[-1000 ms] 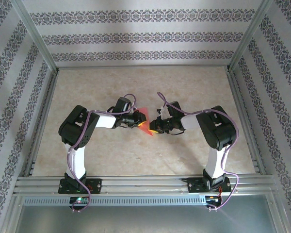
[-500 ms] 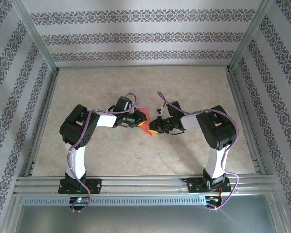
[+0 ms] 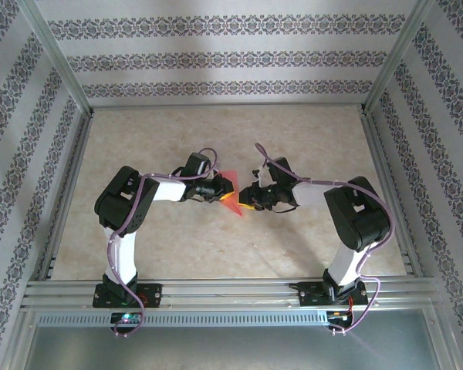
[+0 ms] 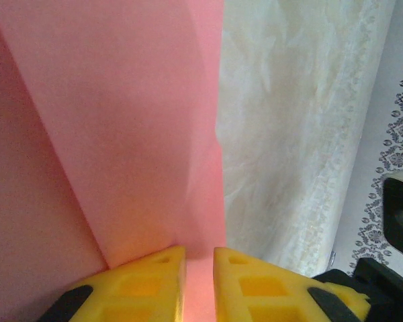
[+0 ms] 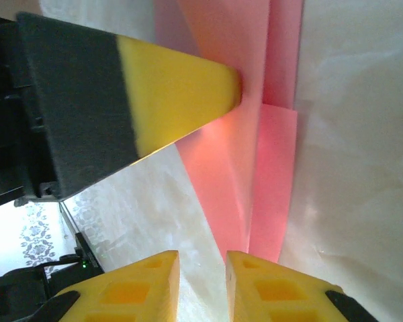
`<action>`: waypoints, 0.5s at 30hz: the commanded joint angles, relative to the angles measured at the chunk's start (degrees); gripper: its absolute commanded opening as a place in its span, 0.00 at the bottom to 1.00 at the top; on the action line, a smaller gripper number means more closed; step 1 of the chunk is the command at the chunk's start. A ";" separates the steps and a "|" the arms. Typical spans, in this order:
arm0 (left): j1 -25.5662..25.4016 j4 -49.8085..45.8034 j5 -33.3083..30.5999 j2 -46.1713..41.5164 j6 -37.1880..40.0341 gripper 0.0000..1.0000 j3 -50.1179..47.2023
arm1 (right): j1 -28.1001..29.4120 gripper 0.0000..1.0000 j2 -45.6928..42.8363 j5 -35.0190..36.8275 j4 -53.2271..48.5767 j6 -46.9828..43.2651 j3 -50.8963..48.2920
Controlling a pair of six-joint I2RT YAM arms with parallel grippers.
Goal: Fold a paper plane with a square sheet of paper (pick it up from the middle)
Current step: Fourth fold the wing at the center of the table.
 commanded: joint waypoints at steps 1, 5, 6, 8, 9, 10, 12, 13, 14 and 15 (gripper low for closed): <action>0.46 -6.84 -1.91 2.94 1.31 0.19 0.09 | 0.27 0.25 -0.58 1.57 -2.56 0.79 -0.07; 0.49 -7.09 -2.02 3.12 1.35 0.19 0.10 | 0.45 0.26 -1.10 4.73 -3.45 0.93 -0.29; 0.47 -7.23 -1.99 3.20 1.35 0.19 0.11 | 0.45 0.26 -1.02 5.55 -3.77 0.76 -0.25; 0.42 -7.21 -1.85 3.34 1.35 0.19 0.14 | 0.61 0.26 -0.39 5.69 -3.88 0.58 -0.08; 0.51 -7.24 -1.78 3.38 1.34 0.19 0.15 | 0.79 0.26 0.00 5.45 -3.85 0.50 0.08; 0.46 -7.28 -1.78 3.39 1.35 0.19 0.18 | 1.04 0.25 0.38 5.19 -3.88 0.49 0.32; 0.40 -7.29 -1.84 3.30 1.35 0.19 0.06 | 1.39 0.24 0.88 4.75 -3.79 0.40 0.75; 0.46 -7.29 -1.78 3.37 1.35 0.19 0.07 | 1.58 0.23 1.21 4.40 -3.79 0.40 1.02; 0.42 -7.33 -1.81 3.37 1.40 0.19 0.04 | 1.74 0.22 1.43 4.21 -3.79 0.40 1.22; 0.47 -7.32 -1.81 3.36 1.35 0.19 -0.01 | 1.85 0.22 1.74 3.86 -3.79 0.40 1.48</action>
